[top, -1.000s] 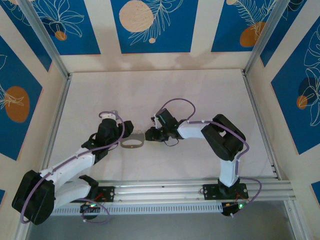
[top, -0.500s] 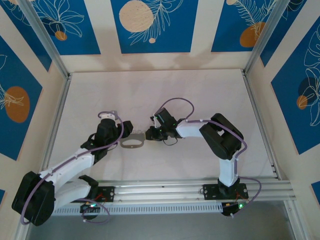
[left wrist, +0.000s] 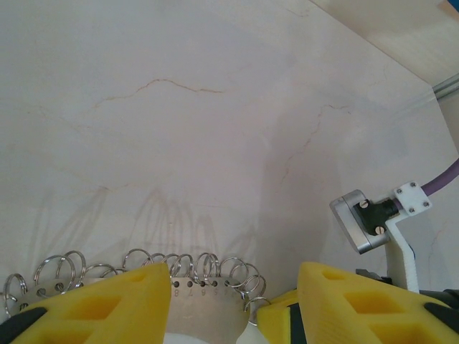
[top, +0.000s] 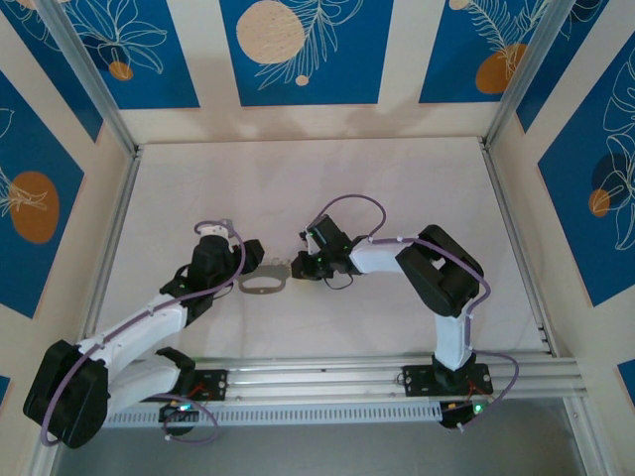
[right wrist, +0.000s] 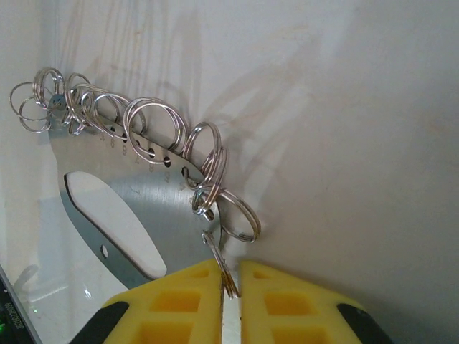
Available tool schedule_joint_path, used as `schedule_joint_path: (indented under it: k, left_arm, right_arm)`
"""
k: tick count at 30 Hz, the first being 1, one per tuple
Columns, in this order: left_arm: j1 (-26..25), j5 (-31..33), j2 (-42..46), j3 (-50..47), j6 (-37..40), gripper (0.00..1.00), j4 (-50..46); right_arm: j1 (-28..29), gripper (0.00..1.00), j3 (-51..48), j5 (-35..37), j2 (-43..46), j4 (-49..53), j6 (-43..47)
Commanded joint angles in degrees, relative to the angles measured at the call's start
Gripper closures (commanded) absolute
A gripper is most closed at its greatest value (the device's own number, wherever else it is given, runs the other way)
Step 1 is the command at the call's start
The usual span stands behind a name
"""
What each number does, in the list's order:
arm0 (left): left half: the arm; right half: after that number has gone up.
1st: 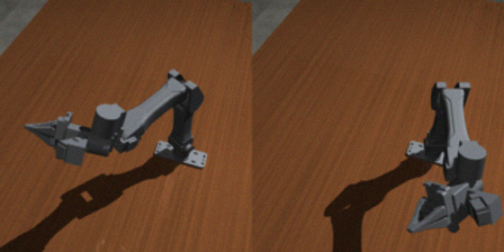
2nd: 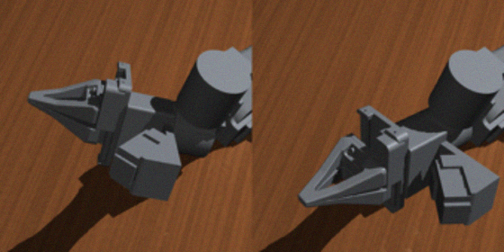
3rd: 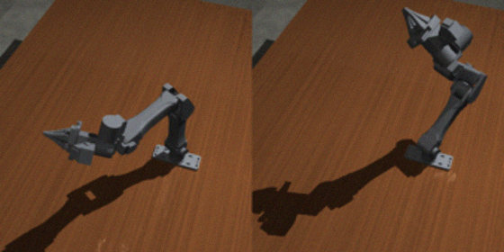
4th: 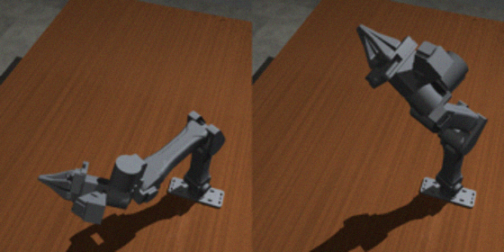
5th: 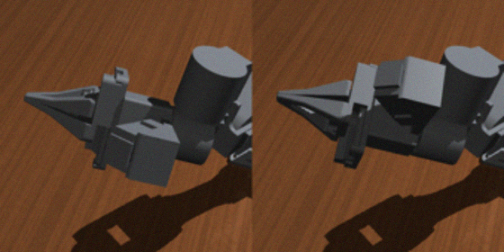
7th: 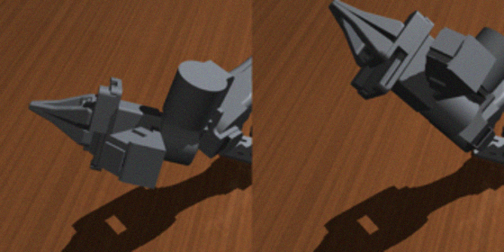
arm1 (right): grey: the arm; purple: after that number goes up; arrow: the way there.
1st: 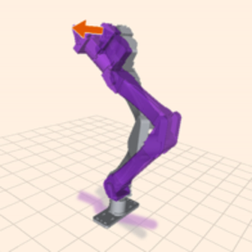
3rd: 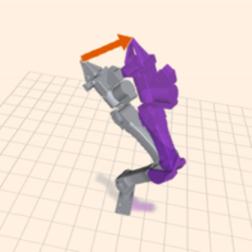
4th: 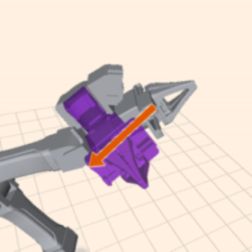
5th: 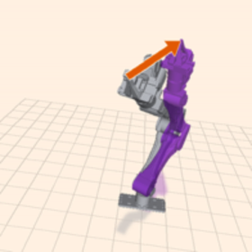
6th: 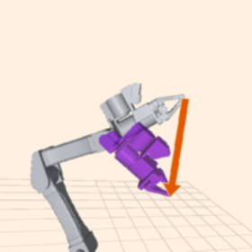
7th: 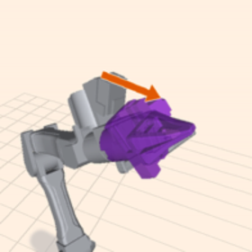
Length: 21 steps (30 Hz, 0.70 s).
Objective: Put the keys on the keyring
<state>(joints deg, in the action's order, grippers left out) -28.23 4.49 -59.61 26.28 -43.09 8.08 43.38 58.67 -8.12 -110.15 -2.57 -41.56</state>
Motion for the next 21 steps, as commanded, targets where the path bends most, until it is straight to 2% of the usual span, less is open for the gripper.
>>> schedule_joint_path:
  k: [1, 3, 6, 13, 17, 21]
  left_arm:
    - [0.6, -1.0, 1.0, -0.6, 0.0, 0.50, 1.4]
    - [0.6, -1.0, 1.0, -0.6, -0.1, 0.50, 1.4]
    - [0.6, -1.0, 1.0, -0.5, 0.0, 0.50, 1.4]
    - [0.6, -1.3, 1.1, 1.9, 0.1, 0.50, -1.3]
    - [0.6, -1.6, 0.1, 6.9, 0.5, 0.45, -5.9]
    - [0.6, -3.7, -0.9, 12.8, 3.0, 0.42, -8.4]
  right_arm:
    - [0.0, 0.86, -1.2, 0.3, 1.3, 1.1, 0.0]
    - [0.0, 0.88, -1.4, 0.4, 1.5, 1.2, 0.2]
    - [-0.1, 1.00, -1.8, 0.5, 2.0, 1.2, 0.4]
    - [-1.2, 1.00, -2.9, 1.4, 8.4, 3.2, 3.7]
    - [-2.5, 1.00, -1.7, 2.1, 16.1, 7.8, 10.1]
    - [-5.8, 1.00, 0.6, -2.2, 23.4, 10.7, 17.9]
